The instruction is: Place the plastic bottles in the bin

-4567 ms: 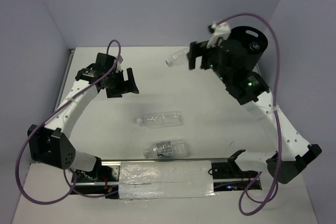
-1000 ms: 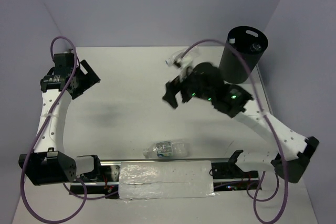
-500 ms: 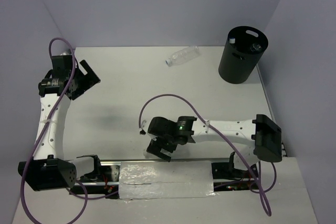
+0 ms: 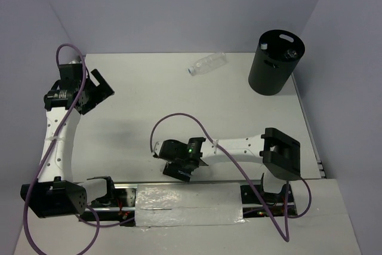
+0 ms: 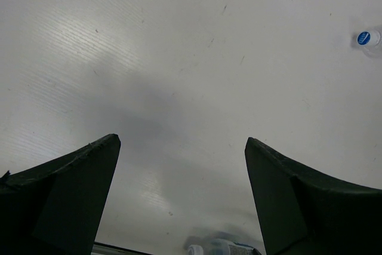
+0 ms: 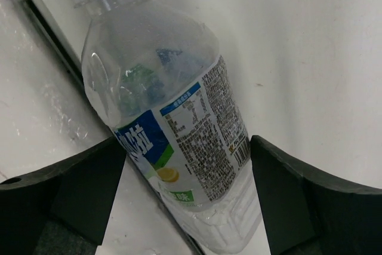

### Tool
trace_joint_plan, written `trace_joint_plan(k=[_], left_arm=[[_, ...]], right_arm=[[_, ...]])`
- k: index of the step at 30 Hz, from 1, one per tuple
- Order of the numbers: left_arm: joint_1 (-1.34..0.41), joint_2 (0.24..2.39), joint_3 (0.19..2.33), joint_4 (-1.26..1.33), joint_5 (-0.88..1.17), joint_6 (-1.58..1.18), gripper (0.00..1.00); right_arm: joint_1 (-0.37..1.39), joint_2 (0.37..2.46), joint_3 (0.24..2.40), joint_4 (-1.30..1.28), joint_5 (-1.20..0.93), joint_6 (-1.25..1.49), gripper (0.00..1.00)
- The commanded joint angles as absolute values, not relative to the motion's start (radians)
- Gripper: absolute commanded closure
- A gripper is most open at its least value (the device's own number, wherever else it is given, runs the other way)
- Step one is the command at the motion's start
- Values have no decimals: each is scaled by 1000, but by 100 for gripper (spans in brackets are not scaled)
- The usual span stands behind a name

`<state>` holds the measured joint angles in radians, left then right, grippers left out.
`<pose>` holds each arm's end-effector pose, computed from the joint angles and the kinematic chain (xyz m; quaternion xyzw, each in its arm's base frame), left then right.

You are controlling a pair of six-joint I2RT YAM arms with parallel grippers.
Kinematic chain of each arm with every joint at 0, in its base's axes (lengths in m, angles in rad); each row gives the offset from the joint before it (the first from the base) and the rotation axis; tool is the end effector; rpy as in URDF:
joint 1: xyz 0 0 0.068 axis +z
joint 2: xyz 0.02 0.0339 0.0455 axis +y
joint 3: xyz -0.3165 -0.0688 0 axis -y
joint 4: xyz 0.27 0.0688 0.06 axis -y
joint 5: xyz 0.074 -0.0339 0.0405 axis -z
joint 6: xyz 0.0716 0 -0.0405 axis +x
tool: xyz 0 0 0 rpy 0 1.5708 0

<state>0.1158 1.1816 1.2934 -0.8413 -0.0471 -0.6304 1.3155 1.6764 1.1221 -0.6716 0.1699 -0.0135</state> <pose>0.2678 0.0345 0.3991 -0.3416 0.8463 -0.0831 0.4003 0.1035 0.3486 0.2011 -0.5939 0.7817 0.0371 0.1867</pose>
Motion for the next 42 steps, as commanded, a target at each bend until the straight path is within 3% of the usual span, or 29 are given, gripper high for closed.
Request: trace_joint_plan(k=[1, 3, 4, 5, 8, 13, 19, 24, 33, 42], left_arm=[[120, 1170, 1284, -819, -54, -614, 1], [121, 1173, 1282, -819, -57, -612, 1], [120, 1177, 1282, -818, -57, -612, 1], [120, 1178, 1282, -818, -54, -614, 1], [120, 1181, 1284, -816, -54, -611, 1], [121, 1183, 1284, -810, -75, -607, 1], [121, 1200, 1322, -816, -81, -617, 1], [120, 1196, 1325, -808, -63, -627, 1], [120, 1189, 1344, -844, -68, -629, 1], [120, 1213, 1382, -874, -100, -629, 1]], right_arm=[[1318, 1686, 1140, -594, 210, -14, 13], [1312, 1692, 1138, -592, 221, -8, 26], [1307, 1690, 1137, -589, 235, -5, 39], [1304, 1686, 1137, -588, 241, -3, 46], [1287, 1655, 1137, -589, 274, 12, 55], [1163, 1554, 1196, -630, 305, 67, 55], [838, 1324, 1299, -583, 293, 138, 54], [588, 1212, 1354, -401, 339, 183, 53], [163, 1304, 1535, -215, 330, 311, 51], [-27, 1535, 1704, -91, 410, 322, 46]])
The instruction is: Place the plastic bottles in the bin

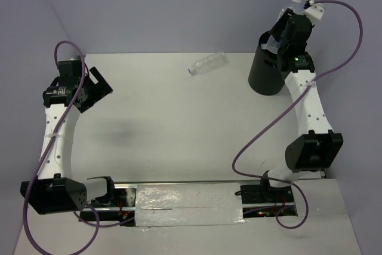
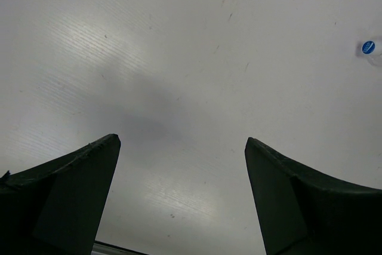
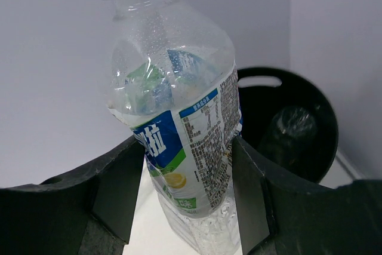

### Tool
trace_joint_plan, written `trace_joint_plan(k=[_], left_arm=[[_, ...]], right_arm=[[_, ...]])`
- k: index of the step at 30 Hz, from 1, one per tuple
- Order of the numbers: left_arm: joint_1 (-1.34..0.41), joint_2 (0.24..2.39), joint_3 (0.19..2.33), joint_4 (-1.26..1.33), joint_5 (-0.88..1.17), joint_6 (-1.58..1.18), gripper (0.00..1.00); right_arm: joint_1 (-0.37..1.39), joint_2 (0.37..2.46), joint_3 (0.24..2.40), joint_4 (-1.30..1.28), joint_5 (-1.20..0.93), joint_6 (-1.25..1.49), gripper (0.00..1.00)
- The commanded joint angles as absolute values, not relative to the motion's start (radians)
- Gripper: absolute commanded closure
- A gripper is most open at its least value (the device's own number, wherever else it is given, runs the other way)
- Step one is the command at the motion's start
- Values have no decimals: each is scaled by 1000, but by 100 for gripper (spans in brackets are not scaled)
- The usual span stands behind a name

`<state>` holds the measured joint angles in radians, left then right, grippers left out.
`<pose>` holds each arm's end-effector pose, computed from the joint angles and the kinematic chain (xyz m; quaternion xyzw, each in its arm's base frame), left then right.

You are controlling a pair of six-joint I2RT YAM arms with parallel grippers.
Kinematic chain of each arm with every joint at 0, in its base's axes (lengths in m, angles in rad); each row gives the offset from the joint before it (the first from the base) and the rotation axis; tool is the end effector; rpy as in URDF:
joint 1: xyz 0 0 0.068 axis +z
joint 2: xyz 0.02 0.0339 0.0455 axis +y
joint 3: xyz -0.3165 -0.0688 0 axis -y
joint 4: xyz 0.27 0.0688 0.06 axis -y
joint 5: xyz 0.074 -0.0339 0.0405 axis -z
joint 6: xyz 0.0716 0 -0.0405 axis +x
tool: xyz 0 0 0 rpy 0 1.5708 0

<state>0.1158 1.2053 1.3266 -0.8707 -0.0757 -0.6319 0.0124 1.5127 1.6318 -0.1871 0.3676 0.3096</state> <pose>0.2716 0.0370 0.4023 -0.3487 0.8474 -0.0683 0.3946 0.4034 -0.0207 0.5116 0.2298 0.6920 -0.0242 0.6839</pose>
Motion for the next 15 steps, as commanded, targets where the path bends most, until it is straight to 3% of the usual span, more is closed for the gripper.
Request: trace_joint_plan(k=[1, 8, 12, 14, 15], left_arm=[[120, 1213, 1388, -874, -109, -629, 1], [120, 1223, 1370, -855, -92, -652, 1], [120, 1229, 1365, -835, -74, -670, 1], [120, 1236, 1370, -836, -74, -673, 1], [120, 1238, 1377, -838, -71, -672, 1]], right_arm=[[-52, 1583, 1738, -80, 405, 318, 46], [-87, 1749, 1835, -87, 425, 268, 46], [-87, 1741, 1732, -57, 404, 267, 44], [-87, 1714, 1686, -43, 390, 276, 39], [-87, 1704, 1665, -34, 381, 278, 25]])
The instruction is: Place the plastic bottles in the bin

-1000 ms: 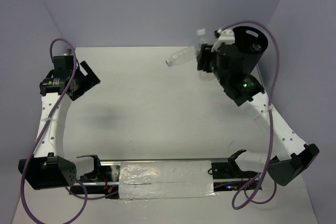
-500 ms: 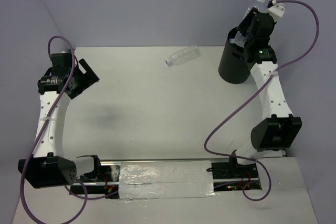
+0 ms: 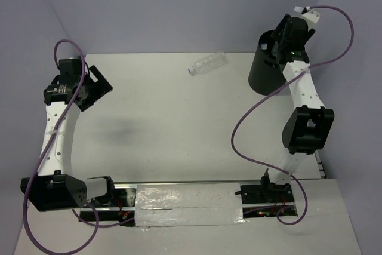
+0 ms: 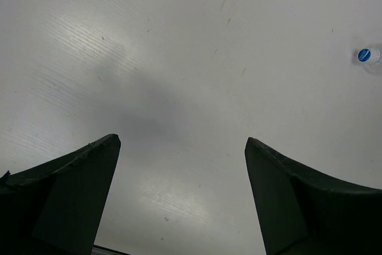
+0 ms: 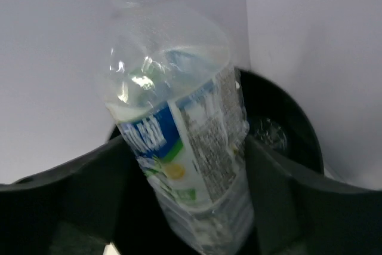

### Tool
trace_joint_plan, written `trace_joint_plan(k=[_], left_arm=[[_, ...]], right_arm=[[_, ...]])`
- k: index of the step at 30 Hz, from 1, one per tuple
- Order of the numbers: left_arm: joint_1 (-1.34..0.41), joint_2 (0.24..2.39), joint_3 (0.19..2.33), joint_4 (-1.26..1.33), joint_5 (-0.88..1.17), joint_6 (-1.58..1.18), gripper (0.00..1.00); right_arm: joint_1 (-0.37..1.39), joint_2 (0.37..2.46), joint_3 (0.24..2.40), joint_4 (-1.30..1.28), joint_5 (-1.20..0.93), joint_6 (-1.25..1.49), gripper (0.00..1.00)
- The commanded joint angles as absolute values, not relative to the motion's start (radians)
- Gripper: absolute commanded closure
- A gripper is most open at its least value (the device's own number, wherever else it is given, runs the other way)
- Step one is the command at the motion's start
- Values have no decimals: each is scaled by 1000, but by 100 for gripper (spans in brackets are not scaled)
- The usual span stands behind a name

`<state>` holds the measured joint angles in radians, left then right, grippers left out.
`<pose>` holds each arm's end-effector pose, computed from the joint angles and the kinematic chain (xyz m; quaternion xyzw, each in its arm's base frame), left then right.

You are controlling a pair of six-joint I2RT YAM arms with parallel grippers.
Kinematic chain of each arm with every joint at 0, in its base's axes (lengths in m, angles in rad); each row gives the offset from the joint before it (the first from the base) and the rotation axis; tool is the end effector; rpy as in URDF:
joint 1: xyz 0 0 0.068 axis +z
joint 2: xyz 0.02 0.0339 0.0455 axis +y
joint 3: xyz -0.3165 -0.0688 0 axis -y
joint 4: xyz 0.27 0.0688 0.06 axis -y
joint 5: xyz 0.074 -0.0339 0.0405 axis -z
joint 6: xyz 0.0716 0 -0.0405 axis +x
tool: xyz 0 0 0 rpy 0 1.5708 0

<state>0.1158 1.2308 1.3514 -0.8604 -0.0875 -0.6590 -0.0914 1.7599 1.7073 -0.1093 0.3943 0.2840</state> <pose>0.2800 0.0389 0.4060 -0.3617 0.8396 -0.0696 0.3992 0.4860 -0.0722 0.4475 0.2641 0.7104 -0.0875 0.6465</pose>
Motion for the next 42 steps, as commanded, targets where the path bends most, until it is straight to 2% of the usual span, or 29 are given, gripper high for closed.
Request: trace_joint_plan(k=[1, 3, 4, 8, 12, 17, 22, 25, 31, 36, 42], left_arm=[[121, 1242, 1379, -839, -71, -667, 1], [121, 1249, 1390, -848, -75, -661, 1], [121, 1250, 1394, -850, -78, -657, 1], [121, 1259, 1420, -836, -57, -644, 1], [101, 1308, 1453, -770, 55, -629, 1], [-63, 1423, 1598, -723, 63, -601, 1], [-244, 1646, 1794, -703, 61, -513, 1], [-288, 1797, 1983, -696, 132, -451, 1], [-317, 2058, 2210, -612, 353, -344, 1], [-324, 2216, 2269, -424, 489, -307, 1], [-334, 2385, 2312, -192, 558, -313, 1]], right_arm=[[-87, 1695, 1628, -32, 376, 279, 17], [-86, 1664, 1605, -46, 382, 278, 1], [-86, 1651, 1598, -49, 387, 278, 0], [-86, 1551, 1583, -58, 390, 249, 0], [-86, 1456, 1641, -124, 344, 256, 0], [-84, 1375, 1658, -233, 232, 308, 0], [-13, 1318, 1618, -350, 89, 337, 0], [90, 1246, 1542, -402, 129, 324, 0], [193, 1154, 1451, -517, 146, 313, 0], [207, 1040, 1387, -591, 166, 328, 0], [209, 956, 1353, -664, 186, 328, 0]])
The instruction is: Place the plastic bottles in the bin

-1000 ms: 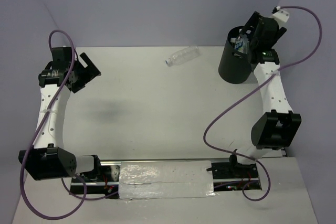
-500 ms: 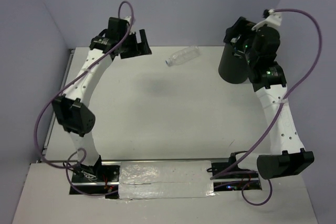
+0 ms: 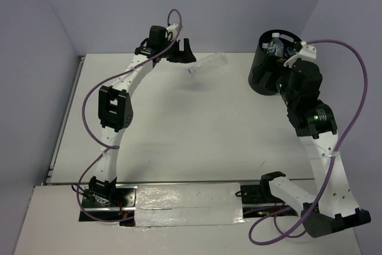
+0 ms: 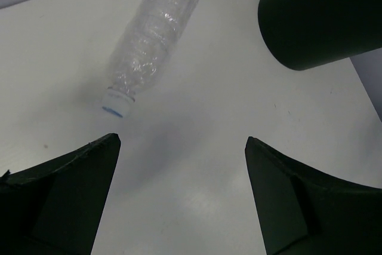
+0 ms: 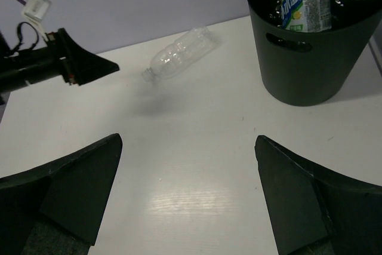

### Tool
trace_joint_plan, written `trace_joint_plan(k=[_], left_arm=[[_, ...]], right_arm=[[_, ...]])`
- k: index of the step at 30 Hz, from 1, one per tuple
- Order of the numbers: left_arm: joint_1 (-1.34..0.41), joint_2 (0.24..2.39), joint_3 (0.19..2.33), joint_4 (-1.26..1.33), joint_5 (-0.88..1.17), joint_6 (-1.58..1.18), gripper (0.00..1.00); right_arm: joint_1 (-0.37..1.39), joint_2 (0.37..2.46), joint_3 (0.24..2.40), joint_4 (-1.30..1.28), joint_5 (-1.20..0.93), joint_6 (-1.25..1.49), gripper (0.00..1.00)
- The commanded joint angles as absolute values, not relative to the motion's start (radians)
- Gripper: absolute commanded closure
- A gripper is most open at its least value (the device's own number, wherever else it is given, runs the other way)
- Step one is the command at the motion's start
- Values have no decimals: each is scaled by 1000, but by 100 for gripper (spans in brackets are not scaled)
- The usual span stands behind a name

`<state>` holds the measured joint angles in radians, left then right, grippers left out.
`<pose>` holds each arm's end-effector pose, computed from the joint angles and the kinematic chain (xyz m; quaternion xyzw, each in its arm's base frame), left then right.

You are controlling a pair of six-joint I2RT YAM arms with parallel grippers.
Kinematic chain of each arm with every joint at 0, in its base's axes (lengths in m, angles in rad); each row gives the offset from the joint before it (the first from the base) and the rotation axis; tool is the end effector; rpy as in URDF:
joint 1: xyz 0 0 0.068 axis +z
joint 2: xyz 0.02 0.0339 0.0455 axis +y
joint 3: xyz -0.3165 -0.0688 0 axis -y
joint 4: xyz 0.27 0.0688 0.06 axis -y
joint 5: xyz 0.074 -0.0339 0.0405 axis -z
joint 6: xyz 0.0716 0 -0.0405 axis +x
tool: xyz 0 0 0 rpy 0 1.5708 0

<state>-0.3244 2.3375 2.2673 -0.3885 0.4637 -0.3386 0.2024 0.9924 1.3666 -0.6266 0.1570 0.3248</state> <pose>0.5935 -0.2334 0.3212 0.1154 0.8275 -0.3517 0.4222 0.2143 0.0326 0.4969 0.0961 0.7836 0.0992 0.6057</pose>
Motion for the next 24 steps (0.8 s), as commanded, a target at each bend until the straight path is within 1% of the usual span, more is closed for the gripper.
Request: trace_joint_plan(k=[1, 6, 13, 19, 24], left_arm=[[-334, 2422, 2312, -123, 563, -330, 1], [-339, 2528, 2327, 38, 560, -370, 1], [-345, 2654, 2370, 155, 522, -452, 1], [-347, 2677, 2364, 167, 499, -468, 1], [-350, 2686, 2350, 152, 486, -465, 4]], right_arm=[[209, 953, 1350, -664, 189, 328, 0], [209, 959, 1364, -686, 207, 311, 0], [209, 1012, 1370, -686, 172, 308, 0], [210, 1016, 1362, -683, 164, 311, 0], [210, 1015, 1359, -684, 163, 321, 0]])
